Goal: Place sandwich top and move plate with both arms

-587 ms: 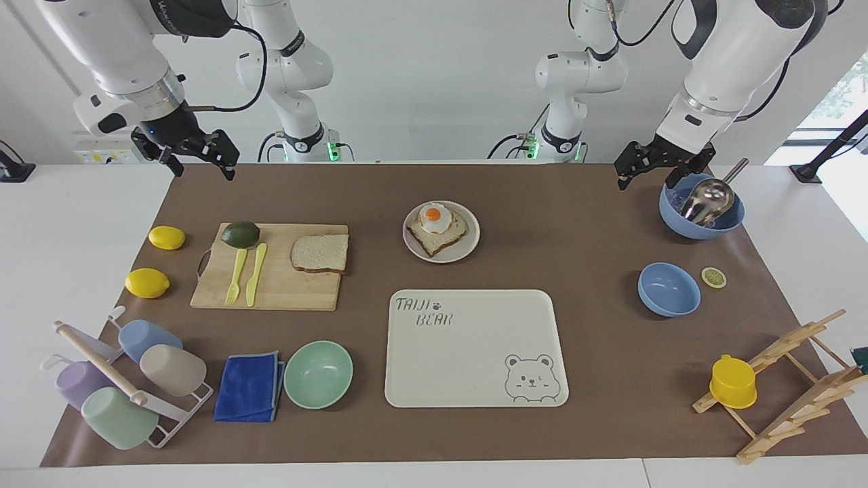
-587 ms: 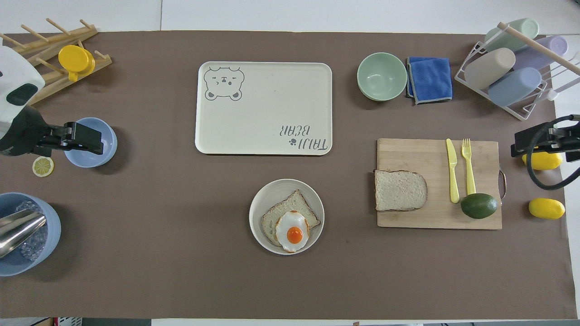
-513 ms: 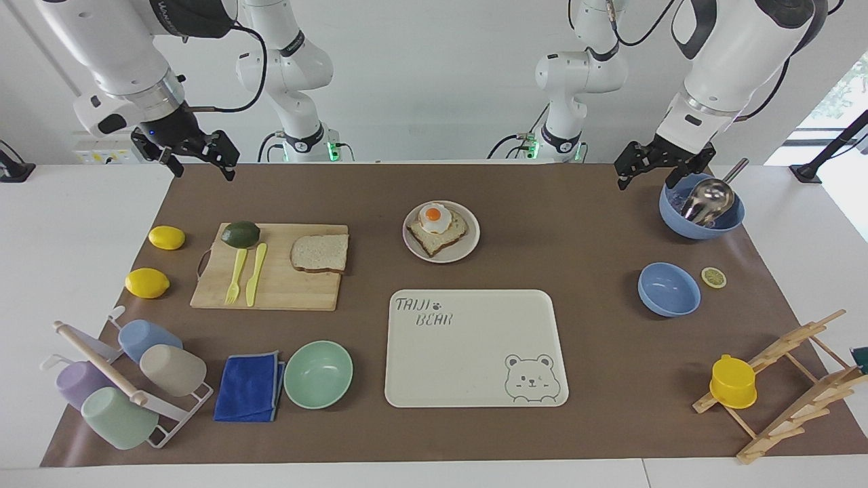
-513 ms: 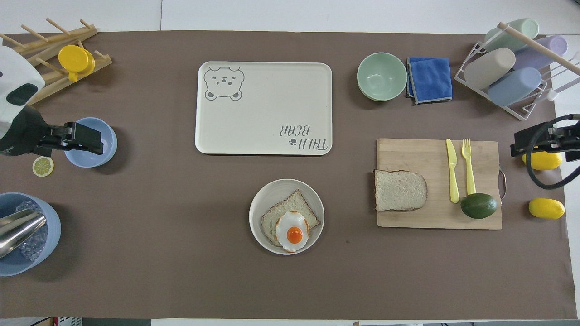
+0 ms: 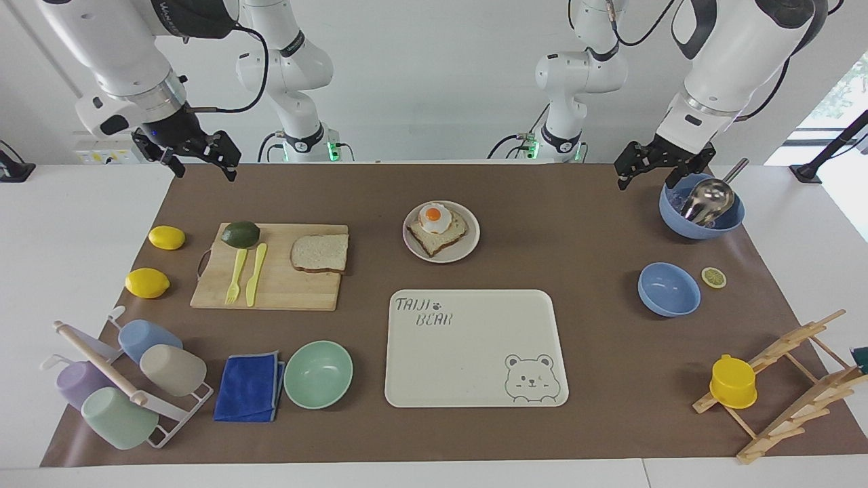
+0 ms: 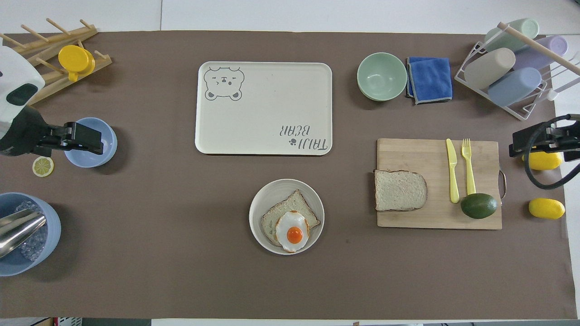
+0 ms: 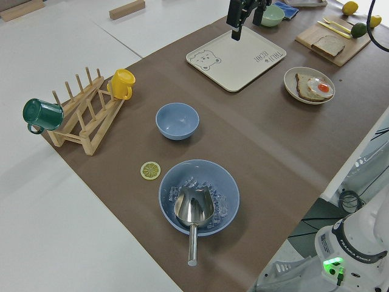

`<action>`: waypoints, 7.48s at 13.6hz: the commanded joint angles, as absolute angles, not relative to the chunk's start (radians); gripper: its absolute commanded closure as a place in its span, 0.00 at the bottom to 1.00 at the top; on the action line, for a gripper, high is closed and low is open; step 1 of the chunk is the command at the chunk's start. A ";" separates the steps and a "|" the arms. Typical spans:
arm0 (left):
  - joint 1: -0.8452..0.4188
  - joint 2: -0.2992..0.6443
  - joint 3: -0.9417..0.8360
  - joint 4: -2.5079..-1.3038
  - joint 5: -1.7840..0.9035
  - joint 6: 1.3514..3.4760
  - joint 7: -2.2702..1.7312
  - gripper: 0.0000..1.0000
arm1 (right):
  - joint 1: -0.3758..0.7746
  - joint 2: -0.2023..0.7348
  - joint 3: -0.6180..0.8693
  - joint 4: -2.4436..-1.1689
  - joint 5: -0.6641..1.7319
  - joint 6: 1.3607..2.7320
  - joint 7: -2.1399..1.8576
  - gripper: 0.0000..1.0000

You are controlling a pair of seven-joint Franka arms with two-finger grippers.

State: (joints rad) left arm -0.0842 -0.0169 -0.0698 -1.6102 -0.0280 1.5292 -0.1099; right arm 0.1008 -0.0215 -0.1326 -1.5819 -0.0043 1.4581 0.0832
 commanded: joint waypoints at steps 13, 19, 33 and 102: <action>-0.071 -0.037 -0.077 -1.624 -0.023 1.519 -0.103 0.00 | 0.540 0.221 -0.115 -1.907 -0.156 1.934 0.461 0.00; -0.071 -0.035 -0.077 -1.624 -0.023 1.519 -0.103 0.00 | 0.563 0.290 -0.115 -1.924 -0.190 1.971 0.526 0.16; -0.071 -0.035 -0.077 -1.624 -0.023 1.517 -0.103 0.00 | 0.532 0.261 -0.115 -2.055 -0.245 1.980 0.538 0.28; -0.086 -0.074 -0.084 -1.698 -0.023 1.580 -0.109 0.00 | 0.077 -0.034 -0.060 -1.755 -0.046 1.569 0.031 0.00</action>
